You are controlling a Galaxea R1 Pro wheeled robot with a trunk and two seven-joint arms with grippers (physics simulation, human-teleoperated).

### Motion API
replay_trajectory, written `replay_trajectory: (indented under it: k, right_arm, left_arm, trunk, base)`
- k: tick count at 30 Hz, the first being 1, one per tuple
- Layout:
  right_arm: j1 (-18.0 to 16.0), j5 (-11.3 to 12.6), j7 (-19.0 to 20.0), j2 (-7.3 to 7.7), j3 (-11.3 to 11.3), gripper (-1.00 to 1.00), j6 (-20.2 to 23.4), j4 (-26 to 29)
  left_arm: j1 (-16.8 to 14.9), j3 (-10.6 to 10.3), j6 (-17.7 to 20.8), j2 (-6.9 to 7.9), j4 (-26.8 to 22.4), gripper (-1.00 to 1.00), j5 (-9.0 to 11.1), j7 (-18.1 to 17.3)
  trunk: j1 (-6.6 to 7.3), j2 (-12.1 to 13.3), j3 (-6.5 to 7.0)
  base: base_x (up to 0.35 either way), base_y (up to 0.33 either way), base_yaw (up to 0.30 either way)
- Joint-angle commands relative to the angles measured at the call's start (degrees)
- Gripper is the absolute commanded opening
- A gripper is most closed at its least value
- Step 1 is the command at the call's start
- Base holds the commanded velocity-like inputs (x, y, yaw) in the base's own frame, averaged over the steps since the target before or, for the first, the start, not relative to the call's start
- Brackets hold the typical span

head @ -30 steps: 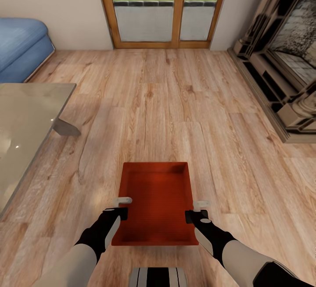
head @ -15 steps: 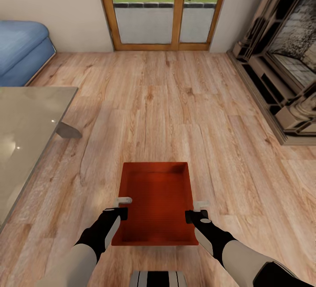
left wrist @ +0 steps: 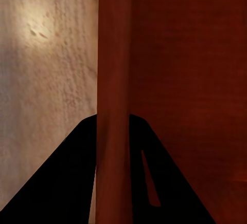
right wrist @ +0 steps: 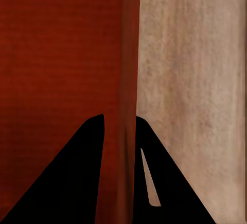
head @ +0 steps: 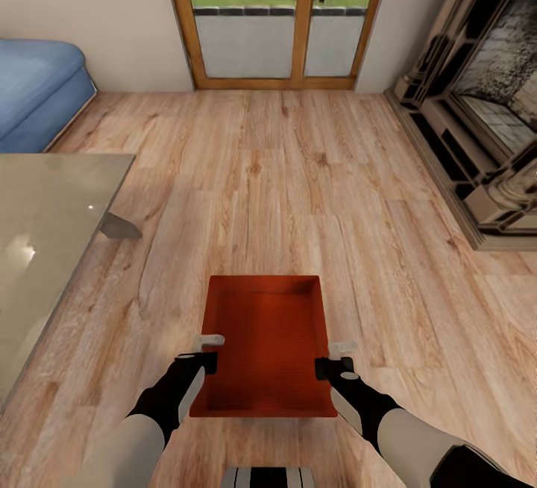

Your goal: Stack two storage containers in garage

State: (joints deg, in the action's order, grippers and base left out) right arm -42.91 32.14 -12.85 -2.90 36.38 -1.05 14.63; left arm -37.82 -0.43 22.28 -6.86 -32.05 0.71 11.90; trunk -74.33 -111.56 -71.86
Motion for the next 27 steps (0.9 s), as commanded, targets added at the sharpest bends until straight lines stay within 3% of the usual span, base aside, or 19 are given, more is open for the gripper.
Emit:
replay_trajectory:
  k: [1,25,27]
  right_arm:
    - [-0.1,-0.7,-0.4,0.30,-0.3,-1.00,-1.0,0.1]
    - [-0.1,-0.8,-0.3,0.45,-0.3,-1.00,-0.7,0.1]
    - [-0.1,0.4,-0.3,-0.19,0.1,-1.00,-0.3,0.3]
  left_arm:
    - [0.0,0.2,0.6,0.09,0.1,-1.00,-0.6,0.5]
    - [0.0,0.0,0.6,0.09,0.1,-1.00,-0.6,0.6]
    - [0.0,0.0,0.6,0.09,-0.6,-1.00,0.0,0.2]
  trunk:
    - [0.23,0.4,0.16]
    - [5.50,10.0,4.47]
    - [5.50,10.0,4.46]
  base:
    - [0.000,0.000,0.000]
    - [0.000,0.000,0.000]
    - [0.000,0.000,0.000]
